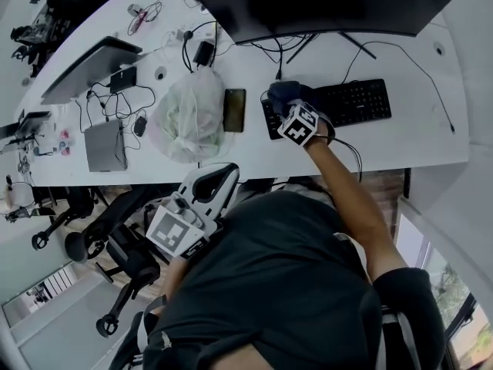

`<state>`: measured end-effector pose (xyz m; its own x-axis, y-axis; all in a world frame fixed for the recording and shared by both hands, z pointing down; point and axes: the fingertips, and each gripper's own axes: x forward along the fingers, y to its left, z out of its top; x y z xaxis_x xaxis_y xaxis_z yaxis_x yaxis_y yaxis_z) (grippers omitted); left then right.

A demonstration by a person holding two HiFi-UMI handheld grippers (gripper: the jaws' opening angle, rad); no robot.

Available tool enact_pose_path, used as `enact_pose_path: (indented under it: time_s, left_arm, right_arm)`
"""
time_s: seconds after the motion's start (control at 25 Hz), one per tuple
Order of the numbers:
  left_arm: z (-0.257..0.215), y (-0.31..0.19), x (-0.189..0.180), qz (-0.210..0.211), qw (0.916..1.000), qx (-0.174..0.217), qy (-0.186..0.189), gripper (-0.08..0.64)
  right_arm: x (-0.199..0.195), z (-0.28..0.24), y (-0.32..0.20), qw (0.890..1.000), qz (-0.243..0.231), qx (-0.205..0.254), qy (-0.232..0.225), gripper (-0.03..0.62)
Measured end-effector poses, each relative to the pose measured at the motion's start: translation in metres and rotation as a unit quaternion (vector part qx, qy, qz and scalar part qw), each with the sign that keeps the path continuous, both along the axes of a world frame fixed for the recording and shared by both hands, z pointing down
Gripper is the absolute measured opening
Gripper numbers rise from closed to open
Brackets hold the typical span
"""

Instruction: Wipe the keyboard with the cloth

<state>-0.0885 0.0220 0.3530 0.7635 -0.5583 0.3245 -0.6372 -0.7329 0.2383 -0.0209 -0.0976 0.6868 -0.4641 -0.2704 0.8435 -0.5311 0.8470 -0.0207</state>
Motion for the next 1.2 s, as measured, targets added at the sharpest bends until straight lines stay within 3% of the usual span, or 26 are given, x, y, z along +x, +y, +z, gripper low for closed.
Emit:
enact_pose_path:
  time_s: [0.08,0.2,0.28,0.36,0.4,0.48,0.6,0.68,0.76,0.84,0.96,1.04,1.12,1.2]
  left_arm:
    - [-0.001,0.002,0.000,0.001,1.0000,0.000,-0.004,0.005]
    - [0.000,0.003,-0.012,-0.019,0.9998,-0.007,-0.002,0.005]
    - [0.001,0.003,-0.020,-0.032,0.9995,-0.010,0.001,0.005]
    - [0.002,0.003,-0.024,-0.038,0.9992,-0.009,0.006,0.005]
    - [0.004,0.003,-0.023,-0.037,0.9992,-0.010,0.008,0.005]
    - [0.007,0.002,-0.017,-0.028,0.9995,-0.011,0.010,0.005]
    - [0.006,0.001,-0.005,-0.007,0.9999,-0.010,0.006,0.005]
    - [0.004,0.000,0.001,0.004,1.0000,-0.006,0.001,0.005]
    - [0.002,-0.001,0.001,0.004,1.0000,-0.002,-0.004,0.005]
    - [0.002,-0.003,-0.004,-0.007,1.0000,-0.004,-0.003,0.005]
    - [0.003,-0.004,-0.013,-0.024,0.9996,-0.011,0.004,0.005]
    - [0.004,-0.006,-0.015,-0.027,0.9996,-0.011,0.007,0.005]
    - [0.007,-0.007,-0.013,-0.023,0.9996,-0.013,0.009,0.005]
    - [0.008,-0.008,-0.006,-0.012,0.9998,-0.013,0.009,0.005]
  right_arm:
    - [0.015,0.008,0.004,1.000,0.019,-0.017,0.001,0.067]
    - [0.110,0.005,-0.006,0.994,0.105,-0.003,0.037,0.067]
    - [0.186,0.001,-0.013,0.979,0.190,0.005,0.068,0.067]
    - [0.228,-0.007,-0.021,0.963,0.252,0.013,0.098,0.067]
    - [0.227,-0.013,-0.027,0.960,0.260,0.023,0.098,0.067]
    - [0.175,-0.022,-0.036,0.972,0.229,0.031,0.052,0.067]
    - [0.042,-0.010,-0.002,0.997,0.069,-0.021,-0.018,0.067]
    - [-0.007,0.006,0.032,0.998,-0.019,-0.054,-0.029,0.067]
    - [0.005,0.016,0.041,0.998,-0.021,-0.058,-0.033,0.067]
    - [0.058,0.017,0.035,0.998,0.029,-0.053,-0.016,0.067]
    - [0.168,0.002,0.021,0.988,0.130,-0.025,0.074,0.067]
    - [0.209,-0.009,0.010,0.976,0.180,-0.001,0.119,0.067]
    - [0.184,-0.020,0.005,0.979,0.181,0.013,0.090,0.067]
    - [0.109,-0.019,0.016,0.993,0.114,0.001,0.037,0.067]
